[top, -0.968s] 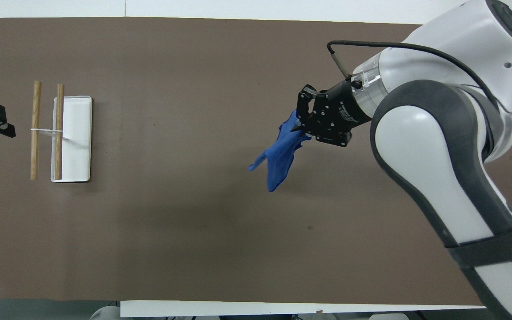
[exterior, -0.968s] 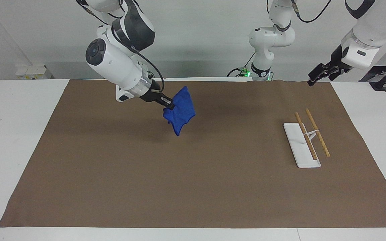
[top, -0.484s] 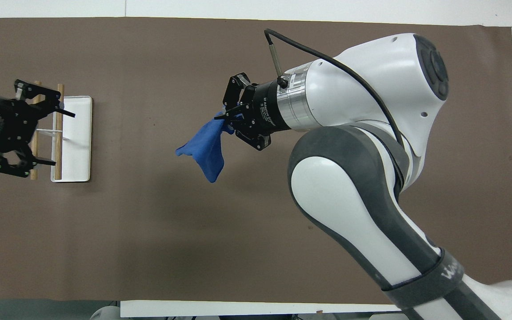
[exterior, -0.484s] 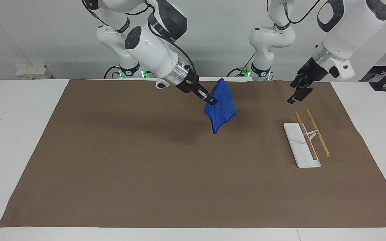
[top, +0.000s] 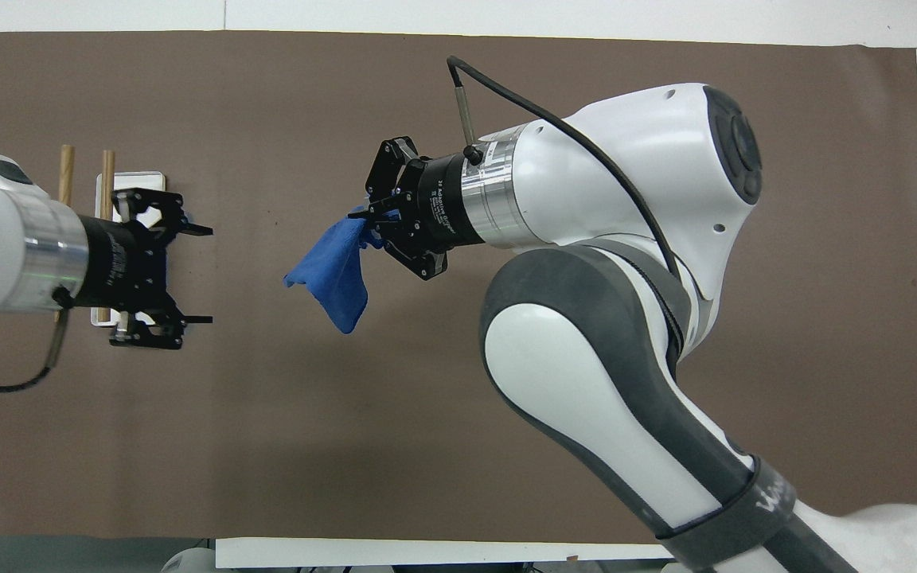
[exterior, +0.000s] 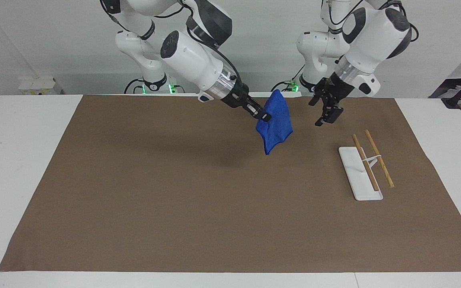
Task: Right arm passes towel to left arm to hang
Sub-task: 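Move the left gripper onto the hanging towel and close it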
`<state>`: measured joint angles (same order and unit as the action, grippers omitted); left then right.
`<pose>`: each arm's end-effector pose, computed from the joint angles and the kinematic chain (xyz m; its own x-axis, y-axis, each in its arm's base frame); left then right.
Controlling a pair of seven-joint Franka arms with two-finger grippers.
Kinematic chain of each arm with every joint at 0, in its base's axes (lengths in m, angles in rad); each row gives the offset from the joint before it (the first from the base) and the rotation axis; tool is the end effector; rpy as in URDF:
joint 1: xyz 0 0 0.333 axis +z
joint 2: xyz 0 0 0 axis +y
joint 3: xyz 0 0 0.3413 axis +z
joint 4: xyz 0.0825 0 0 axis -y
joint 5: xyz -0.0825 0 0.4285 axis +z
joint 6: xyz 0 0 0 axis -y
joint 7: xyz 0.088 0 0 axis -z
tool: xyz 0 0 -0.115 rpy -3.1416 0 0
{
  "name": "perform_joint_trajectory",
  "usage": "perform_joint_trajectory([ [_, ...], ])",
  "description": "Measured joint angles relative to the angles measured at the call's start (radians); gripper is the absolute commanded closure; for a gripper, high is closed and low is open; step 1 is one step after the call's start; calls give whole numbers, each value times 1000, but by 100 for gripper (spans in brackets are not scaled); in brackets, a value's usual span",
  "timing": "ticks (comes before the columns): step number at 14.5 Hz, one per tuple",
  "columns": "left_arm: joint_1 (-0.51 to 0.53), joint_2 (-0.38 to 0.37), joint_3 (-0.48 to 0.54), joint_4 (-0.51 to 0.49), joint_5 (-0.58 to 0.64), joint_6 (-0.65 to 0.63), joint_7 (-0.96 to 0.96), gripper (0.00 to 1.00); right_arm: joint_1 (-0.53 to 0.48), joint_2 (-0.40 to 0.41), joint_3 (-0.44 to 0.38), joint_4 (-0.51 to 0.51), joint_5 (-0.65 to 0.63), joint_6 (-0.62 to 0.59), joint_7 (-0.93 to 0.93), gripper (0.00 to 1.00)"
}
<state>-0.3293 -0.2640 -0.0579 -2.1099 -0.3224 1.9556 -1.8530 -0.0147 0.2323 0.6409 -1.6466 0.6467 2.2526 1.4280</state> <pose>0.4780 -0.2224 0.5454 -0.0003 0.9524 -0.3047 1.0000 0.0028 0.0077 0.5859 0.3990 0.5591 0.4142 -0.6406 -0.6466 -0.9093 -0.2611 -0.3240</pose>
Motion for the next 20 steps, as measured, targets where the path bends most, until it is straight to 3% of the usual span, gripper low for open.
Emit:
perform_joint_trajectory([
  [7,-19,-27,-3,-79,0,236,-353,0,0,1,5,0,0,1,11,100],
  [13,-79,-20,-14,-169,0,372,-402,2,0,1,5,0,0,2,11,100],
  [19,-83,10,-13,-171,-1,531,-406,21,0,1,6,2,0,4,11,100],
  [20,-84,10,-14,-170,-1,536,-406,30,0,1,6,2,0,4,11,100],
])
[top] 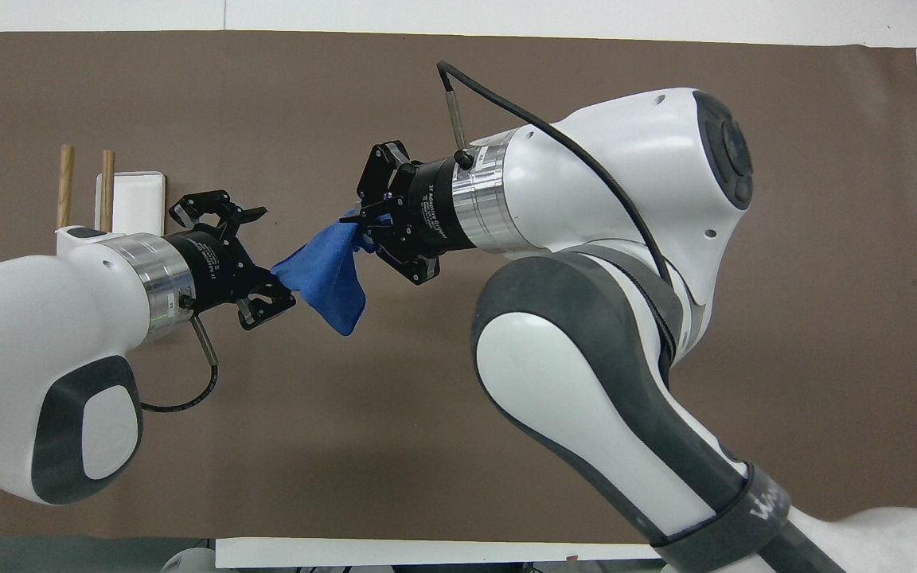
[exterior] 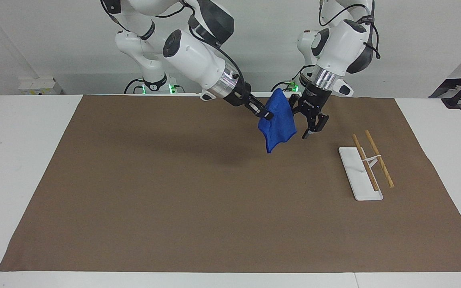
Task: Right arm passes towel to left arm to hang
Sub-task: 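Move the left gripper onto the hanging towel and close it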
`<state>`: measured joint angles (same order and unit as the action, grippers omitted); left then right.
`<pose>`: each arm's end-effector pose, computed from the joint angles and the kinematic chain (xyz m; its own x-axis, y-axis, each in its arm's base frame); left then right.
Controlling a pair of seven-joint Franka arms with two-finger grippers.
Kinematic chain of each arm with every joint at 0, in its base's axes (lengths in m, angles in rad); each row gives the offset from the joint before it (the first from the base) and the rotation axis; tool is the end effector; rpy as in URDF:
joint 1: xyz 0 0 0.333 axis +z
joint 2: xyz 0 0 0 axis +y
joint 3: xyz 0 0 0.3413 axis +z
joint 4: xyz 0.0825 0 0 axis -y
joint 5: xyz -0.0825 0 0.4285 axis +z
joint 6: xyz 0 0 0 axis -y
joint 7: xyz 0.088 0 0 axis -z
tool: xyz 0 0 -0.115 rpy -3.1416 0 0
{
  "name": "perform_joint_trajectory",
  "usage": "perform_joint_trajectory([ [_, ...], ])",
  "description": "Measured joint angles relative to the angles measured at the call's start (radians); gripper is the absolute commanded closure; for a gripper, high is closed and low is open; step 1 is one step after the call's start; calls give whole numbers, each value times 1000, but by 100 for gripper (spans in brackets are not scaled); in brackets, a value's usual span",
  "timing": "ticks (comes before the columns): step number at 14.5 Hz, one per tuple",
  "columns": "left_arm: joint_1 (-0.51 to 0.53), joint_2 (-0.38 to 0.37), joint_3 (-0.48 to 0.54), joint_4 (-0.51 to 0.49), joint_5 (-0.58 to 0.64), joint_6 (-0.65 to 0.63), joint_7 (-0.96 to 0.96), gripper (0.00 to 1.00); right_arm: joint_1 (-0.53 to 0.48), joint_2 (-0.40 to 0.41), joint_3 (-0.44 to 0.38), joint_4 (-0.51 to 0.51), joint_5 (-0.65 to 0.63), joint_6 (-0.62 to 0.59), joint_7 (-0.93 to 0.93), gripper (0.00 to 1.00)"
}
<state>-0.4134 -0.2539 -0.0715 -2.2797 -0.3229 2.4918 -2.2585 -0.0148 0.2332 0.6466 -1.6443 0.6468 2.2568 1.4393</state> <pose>0.4820 -0.2559 0.5063 -0.3182 0.8226 -0.4712 0.8895 0.4310 0.1516 0.5846 0.4017 0.5608 0.4078 -0.6400 -0.6512 -0.9122 -0.2546 -0.3210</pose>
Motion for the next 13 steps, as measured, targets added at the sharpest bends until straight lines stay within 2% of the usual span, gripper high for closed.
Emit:
perform_joint_trajectory([
  [6,-23,3,-4,1,0,7,118,82,8,0,2,0,0,1,0,100],
  [8,-38,3,-5,1,0,7,121,96,8,0,2,0,0,1,0,100],
  [9,-38,3,-4,1,0,7,121,100,8,0,2,0,0,2,0,100],
  [13,-38,4,-1,3,0,7,126,100,8,1,2,2,0,2,0,100],
])
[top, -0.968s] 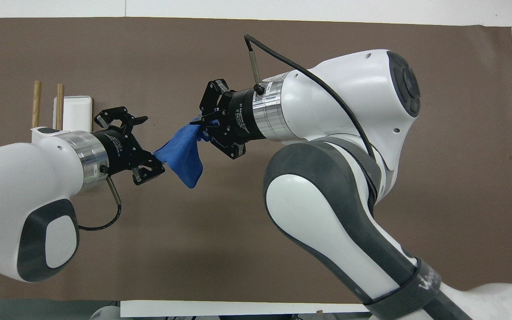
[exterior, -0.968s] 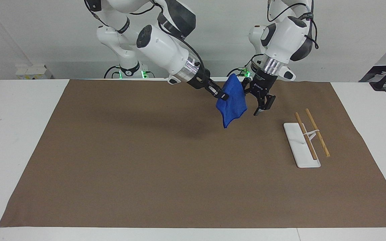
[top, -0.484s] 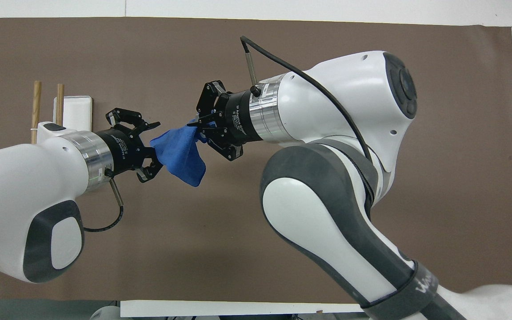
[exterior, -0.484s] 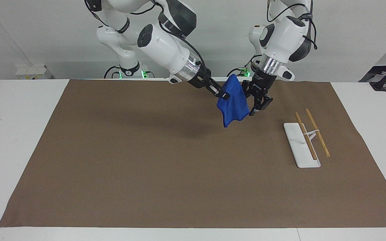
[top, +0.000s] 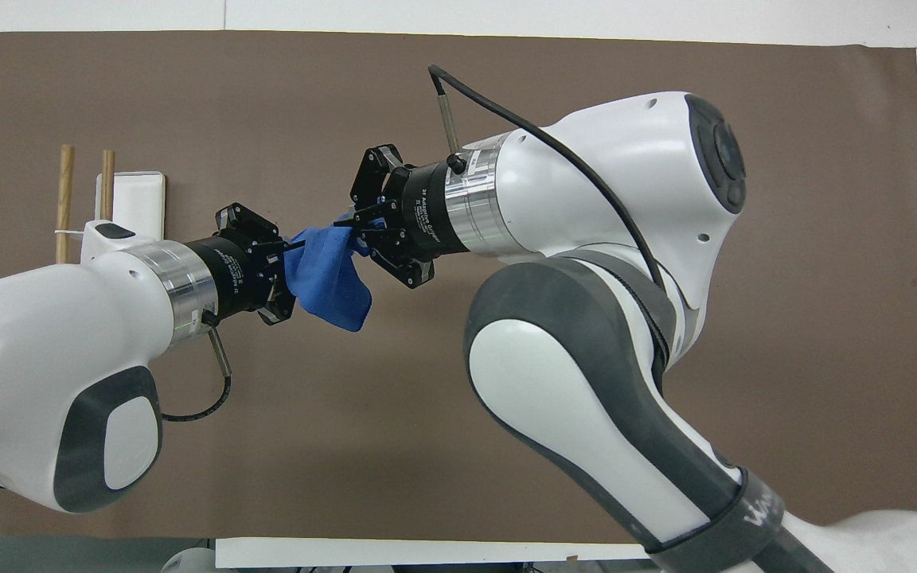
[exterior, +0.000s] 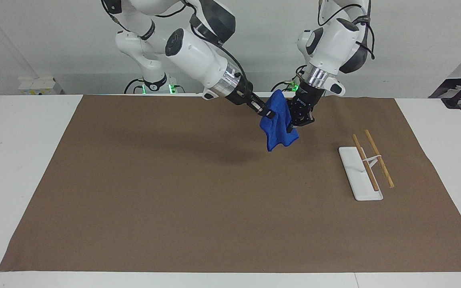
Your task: Right arm passes towel to left arm to hang
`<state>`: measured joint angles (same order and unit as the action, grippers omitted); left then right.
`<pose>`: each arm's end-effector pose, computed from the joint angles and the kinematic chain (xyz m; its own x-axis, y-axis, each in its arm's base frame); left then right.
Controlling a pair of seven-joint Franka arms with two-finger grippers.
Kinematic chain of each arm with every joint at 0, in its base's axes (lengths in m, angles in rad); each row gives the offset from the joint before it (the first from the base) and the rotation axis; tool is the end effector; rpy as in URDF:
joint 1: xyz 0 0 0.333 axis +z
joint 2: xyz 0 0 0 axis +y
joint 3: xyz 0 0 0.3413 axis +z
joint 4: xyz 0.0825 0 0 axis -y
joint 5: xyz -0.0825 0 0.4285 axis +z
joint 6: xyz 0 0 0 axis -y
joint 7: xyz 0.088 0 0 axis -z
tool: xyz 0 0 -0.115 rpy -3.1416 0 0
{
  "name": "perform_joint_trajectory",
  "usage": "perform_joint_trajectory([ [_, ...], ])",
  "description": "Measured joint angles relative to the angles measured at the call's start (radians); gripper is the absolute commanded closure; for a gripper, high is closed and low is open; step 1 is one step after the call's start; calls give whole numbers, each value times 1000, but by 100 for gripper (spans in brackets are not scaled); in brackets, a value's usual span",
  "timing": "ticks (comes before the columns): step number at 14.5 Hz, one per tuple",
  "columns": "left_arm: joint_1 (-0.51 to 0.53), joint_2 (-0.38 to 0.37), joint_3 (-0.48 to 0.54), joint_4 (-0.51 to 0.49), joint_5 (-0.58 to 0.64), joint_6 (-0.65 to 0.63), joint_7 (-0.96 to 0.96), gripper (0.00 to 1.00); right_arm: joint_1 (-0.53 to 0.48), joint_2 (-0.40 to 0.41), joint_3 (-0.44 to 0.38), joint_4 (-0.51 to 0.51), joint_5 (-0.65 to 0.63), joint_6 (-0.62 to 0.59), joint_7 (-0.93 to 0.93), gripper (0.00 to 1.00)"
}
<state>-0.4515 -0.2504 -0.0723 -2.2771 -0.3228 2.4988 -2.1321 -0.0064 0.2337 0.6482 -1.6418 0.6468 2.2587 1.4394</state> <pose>0.4731 -0.2749 0.5067 -0.1687 0.8764 -0.4510 0.9328 0.2898 0.2144 0.5812 0.4073 0.5622 0.4148 -0.6351 -0.6516 -0.9092 -0.2613 -0.3241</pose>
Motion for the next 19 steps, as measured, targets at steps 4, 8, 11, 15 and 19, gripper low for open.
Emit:
perform_joint_trajectory([
  [4,0,0,4,3,0,0,12,100,0,0,0,3,0,0,0,38],
  [8,0,1,6,3,0,0,22,100,0,0,0,4,-1,0,-1,0],
  [11,14,1,10,6,0,0,107,100,0,-2,-5,6,-21,0,-68,0],
  [15,136,9,16,7,0,-7,338,99,2,-25,-64,-7,-117,-12,-273,0],
  [19,247,19,19,8,0,-8,530,99,27,-100,-199,-94,-282,-109,-567,0],
])
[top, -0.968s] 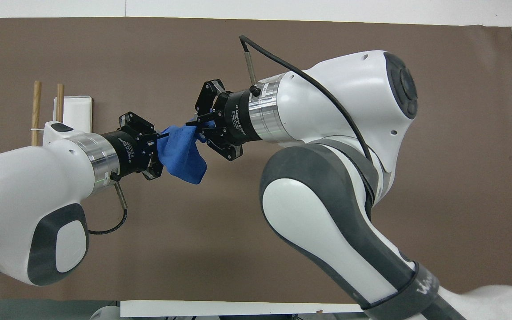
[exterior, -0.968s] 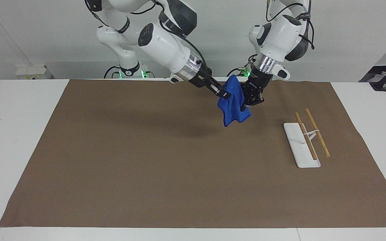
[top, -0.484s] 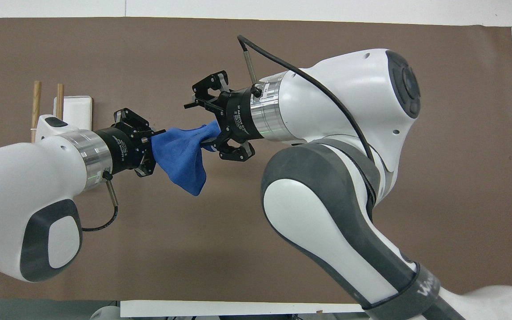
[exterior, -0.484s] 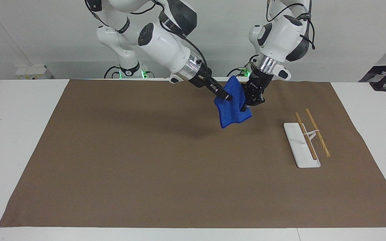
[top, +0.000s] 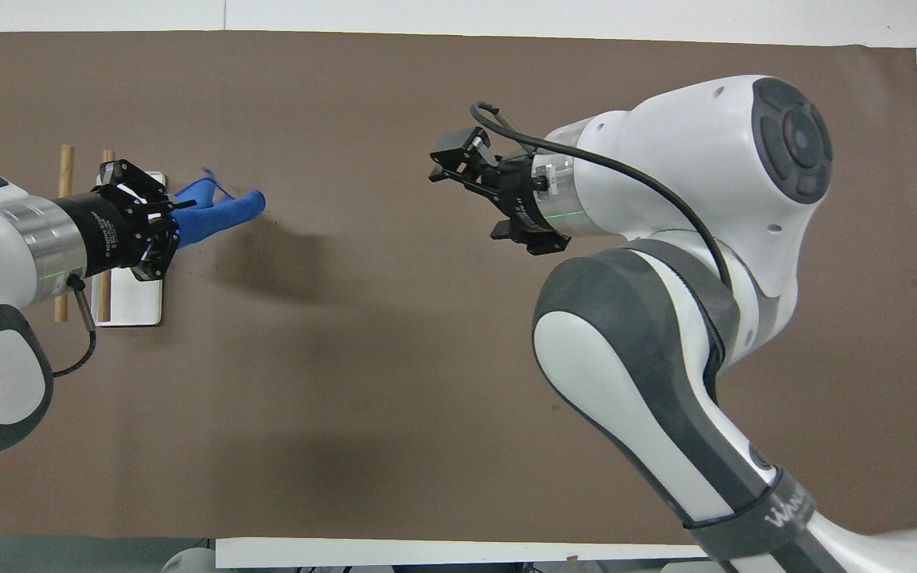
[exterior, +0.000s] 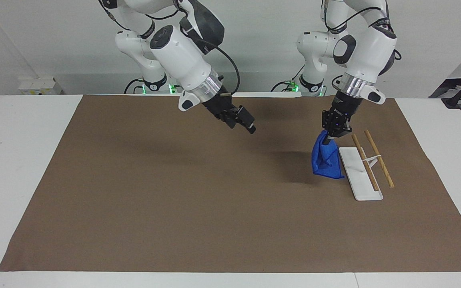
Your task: Right arm passes towel to left arm to hang
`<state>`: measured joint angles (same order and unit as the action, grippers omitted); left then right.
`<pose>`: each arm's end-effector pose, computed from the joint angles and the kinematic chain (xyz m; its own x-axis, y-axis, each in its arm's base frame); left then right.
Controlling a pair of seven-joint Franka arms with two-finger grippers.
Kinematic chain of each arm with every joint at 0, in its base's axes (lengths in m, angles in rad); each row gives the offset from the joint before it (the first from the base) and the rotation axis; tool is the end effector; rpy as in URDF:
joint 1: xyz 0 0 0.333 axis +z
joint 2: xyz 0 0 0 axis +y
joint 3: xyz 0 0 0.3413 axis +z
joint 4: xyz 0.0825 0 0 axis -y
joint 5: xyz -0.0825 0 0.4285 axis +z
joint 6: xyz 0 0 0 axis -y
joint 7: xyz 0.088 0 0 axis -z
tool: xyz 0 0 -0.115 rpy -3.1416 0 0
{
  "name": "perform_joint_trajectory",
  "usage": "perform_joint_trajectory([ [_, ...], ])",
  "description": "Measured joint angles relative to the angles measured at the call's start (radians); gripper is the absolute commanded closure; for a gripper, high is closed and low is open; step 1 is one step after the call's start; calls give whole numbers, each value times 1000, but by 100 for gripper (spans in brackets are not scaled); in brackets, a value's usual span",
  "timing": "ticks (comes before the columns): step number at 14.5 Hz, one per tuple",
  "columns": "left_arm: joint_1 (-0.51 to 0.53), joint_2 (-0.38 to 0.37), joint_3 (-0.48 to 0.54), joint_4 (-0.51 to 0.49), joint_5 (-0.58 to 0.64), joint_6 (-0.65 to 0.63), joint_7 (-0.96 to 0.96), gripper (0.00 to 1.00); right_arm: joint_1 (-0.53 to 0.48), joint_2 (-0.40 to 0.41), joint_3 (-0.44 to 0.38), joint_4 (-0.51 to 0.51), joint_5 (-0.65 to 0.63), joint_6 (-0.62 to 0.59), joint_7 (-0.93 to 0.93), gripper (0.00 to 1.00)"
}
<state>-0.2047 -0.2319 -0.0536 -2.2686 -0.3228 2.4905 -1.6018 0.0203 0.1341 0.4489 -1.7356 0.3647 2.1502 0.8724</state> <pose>0.5327 -0.1420 0.5004 0.0755 0.9558 -0.2841 0.9172 0.0452 0.3959 0.6016 0.3081 0.5393 0.8498 -0.5063 -0.1468 -0.5144 -0.7356 -0.4407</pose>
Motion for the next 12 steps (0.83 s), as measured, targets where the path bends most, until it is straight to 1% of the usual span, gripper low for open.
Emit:
perform_joint_trajectory([
  [3,92,3,2,1,0,1,128,98,74,-62,-226,-23,-150,-224,-341,0],
  [5,132,8,4,2,0,2,164,97,83,-92,-352,-23,-226,-327,-585,0],
  [8,163,26,3,3,0,33,170,98,85,-136,-532,-23,-309,-392,-860,0],
  [10,194,48,4,16,0,92,170,98,89,-159,-642,-18,-316,-403,-1019,0],
  [11,212,63,5,40,0,106,174,98,89,-167,-681,-10,-318,-418,-1059,0],
  [12,229,80,5,70,0,108,189,98,90,-171,-699,6,-329,-451,-1071,0],
])
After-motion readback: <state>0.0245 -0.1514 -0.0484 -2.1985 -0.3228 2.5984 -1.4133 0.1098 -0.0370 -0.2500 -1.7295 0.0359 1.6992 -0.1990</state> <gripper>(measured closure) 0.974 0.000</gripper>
